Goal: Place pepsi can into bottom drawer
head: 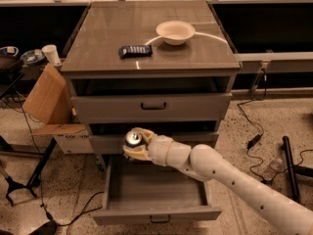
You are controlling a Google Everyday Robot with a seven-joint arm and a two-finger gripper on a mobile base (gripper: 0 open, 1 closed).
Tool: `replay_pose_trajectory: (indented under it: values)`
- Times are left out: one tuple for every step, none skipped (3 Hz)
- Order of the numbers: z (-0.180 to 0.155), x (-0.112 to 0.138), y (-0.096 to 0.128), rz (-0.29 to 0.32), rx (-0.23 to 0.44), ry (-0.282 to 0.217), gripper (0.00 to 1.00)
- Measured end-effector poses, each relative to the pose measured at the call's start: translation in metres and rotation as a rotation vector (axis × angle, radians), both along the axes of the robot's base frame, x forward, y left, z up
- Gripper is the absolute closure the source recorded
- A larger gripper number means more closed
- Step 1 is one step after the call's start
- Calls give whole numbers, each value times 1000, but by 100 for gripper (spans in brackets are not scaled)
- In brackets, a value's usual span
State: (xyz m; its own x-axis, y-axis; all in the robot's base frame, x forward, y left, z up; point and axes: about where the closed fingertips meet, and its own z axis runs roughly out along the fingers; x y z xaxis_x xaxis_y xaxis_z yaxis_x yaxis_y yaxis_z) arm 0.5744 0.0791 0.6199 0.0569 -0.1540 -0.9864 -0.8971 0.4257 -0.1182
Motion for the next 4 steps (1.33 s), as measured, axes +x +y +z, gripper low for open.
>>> replay_pose_trajectory:
  values:
    - [68, 13, -44, -73, 29, -67, 84]
    - [89, 23, -56, -93, 6, -101, 100]
    - [78, 21, -46, -56, -27, -88, 100]
    - [61, 16, -36, -26, -41, -60, 100]
